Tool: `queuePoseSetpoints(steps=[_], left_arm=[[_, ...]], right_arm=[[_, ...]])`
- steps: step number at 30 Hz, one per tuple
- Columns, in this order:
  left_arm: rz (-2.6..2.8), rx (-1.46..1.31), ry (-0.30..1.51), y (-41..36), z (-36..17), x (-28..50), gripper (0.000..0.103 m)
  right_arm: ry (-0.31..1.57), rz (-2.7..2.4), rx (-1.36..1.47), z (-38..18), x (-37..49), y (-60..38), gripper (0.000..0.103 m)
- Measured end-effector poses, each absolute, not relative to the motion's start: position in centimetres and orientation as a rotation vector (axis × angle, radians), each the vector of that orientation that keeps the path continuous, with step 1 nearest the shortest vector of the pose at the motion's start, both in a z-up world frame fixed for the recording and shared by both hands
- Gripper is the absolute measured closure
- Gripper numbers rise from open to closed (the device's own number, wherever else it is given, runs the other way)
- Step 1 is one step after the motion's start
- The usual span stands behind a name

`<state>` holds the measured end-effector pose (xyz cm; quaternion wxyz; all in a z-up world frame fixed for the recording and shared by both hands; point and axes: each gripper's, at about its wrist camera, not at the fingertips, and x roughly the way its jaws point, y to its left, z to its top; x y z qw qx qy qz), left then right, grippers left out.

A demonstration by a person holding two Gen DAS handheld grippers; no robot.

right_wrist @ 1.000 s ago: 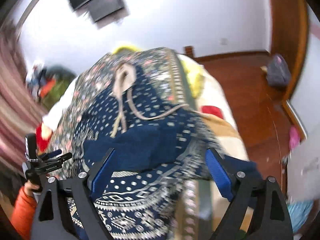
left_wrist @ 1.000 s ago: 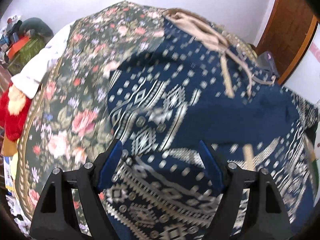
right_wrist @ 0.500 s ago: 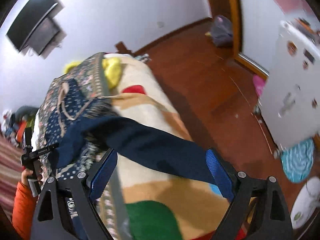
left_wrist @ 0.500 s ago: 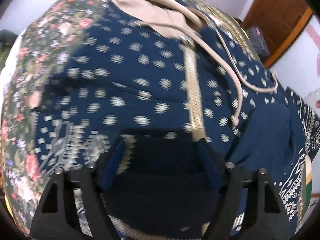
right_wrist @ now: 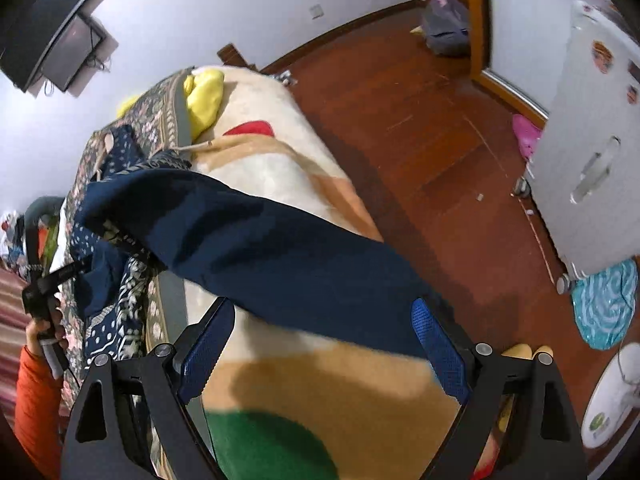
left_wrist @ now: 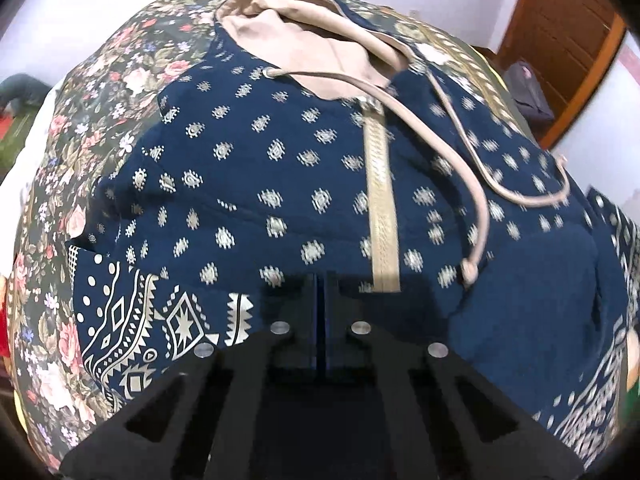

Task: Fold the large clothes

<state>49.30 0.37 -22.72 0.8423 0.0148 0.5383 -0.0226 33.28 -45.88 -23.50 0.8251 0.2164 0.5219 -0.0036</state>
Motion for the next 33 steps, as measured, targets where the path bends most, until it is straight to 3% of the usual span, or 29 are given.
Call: queuePoseSetpoints(steps=[6, 8, 9, 11, 12, 16, 18, 25, 33], left_arm=[[-0.037, 0.096, 1.085, -1.0, -21.0, 49.1, 0.101], [-0.086, 0.090, 1.051, -1.5, -19.4, 48.0, 0.097], [-0.102, 0.090, 1.041, -1.6, -18.8, 47.6, 0.090], [-0.127, 0.097, 1.019, -1.7, -17.5, 46.1, 0.071], [-0.133, 0.098, 1.010, -1.5, -17.1, 45.5, 0.059], [-0.166, 0.049, 1.021, -0.4, -16.6, 43.0, 0.056], [-0.173, 0.012, 1.047, 0.2, -16.9, 42.3, 0.056], [-0.121, -0.044, 1.052, 3.0, -17.4, 40.4, 0.056], [-0.082, -0.113, 0.996, 7.2, -15.5, 38.0, 0.055]], right_arm=[[1.153, 0.013, 0.364, -25.2, 37.4, -43.5, 0.014], [1.138, 0.013, 0.345, -25.3, 38.4, -43.2, 0.014], [1.130, 0.017, 0.346, -25.2, 38.7, -43.2, 0.015], [1.115, 0.039, 0.358, -25.3, 39.5, -43.1, 0.028], [1.115, 0.044, 0.370, -25.4, 39.9, -43.0, 0.042], [1.083, 0.021, 0.396, -25.1, 40.6, -43.0, 0.077], [1.025, 0.009, 0.412, -24.0, 40.5, -43.2, 0.086], [0.776, 0.010, 0.376, -16.4, 40.7, -42.2, 0.092], [0.621, 0.276, 0.313, -8.1, 41.8, -32.1, 0.092]])
